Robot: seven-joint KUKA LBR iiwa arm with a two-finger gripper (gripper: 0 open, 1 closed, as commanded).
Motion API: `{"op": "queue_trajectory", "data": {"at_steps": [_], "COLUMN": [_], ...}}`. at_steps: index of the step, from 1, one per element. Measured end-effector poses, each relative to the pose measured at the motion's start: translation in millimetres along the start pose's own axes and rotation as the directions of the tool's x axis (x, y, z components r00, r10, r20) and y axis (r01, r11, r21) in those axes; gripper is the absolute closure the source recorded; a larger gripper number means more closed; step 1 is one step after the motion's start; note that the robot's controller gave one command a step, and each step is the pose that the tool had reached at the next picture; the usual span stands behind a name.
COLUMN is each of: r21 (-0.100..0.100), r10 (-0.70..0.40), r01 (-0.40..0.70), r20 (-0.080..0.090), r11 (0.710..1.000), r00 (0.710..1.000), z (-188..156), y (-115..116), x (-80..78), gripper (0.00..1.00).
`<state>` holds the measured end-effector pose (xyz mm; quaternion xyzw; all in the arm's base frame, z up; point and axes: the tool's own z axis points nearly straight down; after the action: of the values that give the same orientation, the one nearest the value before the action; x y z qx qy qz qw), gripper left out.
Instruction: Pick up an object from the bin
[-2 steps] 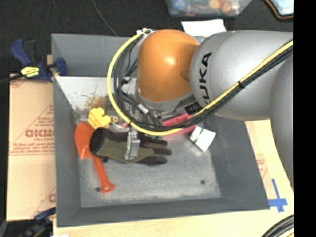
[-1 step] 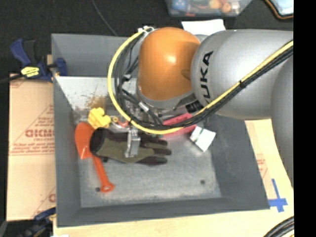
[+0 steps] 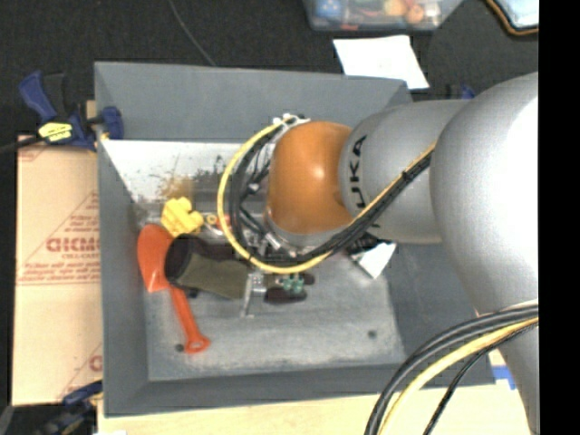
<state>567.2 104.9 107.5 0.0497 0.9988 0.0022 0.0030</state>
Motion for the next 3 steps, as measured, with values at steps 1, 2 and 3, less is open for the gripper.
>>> {"op": "queue_trajectory", "data": {"at_steps": [1, 2, 3], "r21": [-0.002, -0.002, -0.001], "r10": [-0.149, 0.057, -0.133], "r01": [0.149, -0.057, 0.133], "r20": [0.011, 0.001, 0.013], "r11": [0.989, 0.998, 0.991], "r00": [0.989, 0.998, 0.991], "z": [36, 36, 35], "y": [-33, 62, -31], "x": [9.7, 8.3, 7.7], "gripper": [0.0, 0.0, 0.0]}}
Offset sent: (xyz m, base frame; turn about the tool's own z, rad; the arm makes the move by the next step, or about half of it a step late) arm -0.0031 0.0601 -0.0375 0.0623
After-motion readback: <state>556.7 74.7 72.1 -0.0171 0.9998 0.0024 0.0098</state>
